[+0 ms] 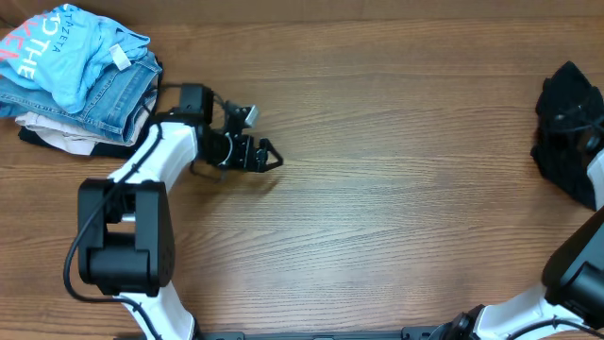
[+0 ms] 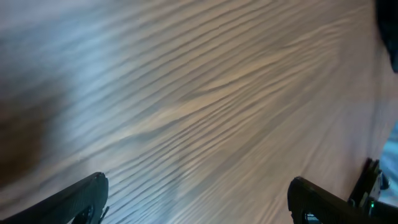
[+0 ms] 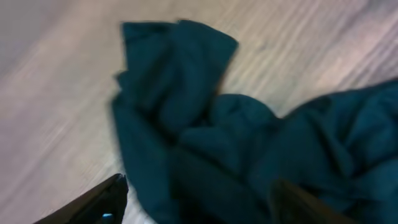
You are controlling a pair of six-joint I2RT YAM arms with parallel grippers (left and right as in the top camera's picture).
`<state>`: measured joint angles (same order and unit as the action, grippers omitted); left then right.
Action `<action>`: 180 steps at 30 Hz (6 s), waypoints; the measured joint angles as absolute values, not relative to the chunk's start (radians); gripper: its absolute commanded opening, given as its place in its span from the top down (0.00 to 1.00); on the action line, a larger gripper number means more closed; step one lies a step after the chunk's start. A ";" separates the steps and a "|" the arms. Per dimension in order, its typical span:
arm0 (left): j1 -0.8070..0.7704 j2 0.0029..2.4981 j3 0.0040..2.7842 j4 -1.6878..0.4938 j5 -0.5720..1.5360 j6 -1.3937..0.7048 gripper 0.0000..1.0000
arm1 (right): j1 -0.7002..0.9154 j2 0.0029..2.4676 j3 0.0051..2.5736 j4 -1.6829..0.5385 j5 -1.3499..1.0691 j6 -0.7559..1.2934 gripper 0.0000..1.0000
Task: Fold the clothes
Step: 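Reach the right gripper to the black T-shirt and grasp it, then drag the black T-shirt toward the center with the right gripper, then grasp the shirt's other edge with the left gripper and lift it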
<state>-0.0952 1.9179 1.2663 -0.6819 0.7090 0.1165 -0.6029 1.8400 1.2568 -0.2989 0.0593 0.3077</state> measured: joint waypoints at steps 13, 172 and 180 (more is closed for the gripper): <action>-0.334 1.583 1.499 -0.680 0.305 0.141 0.00 | -0.615 1.967 1.273 -0.341 -0.031 0.310 0.96; -0.151 1.040 1.888 -1.066 0.093 0.129 0.96 | 0.159 1.144 2.311 -1.452 -0.150 -0.274 0.96; -0.150 1.351 1.890 -1.243 0.061 0.091 0.96 | 0.158 1.562 2.314 -1.617 -0.111 -0.240 0.96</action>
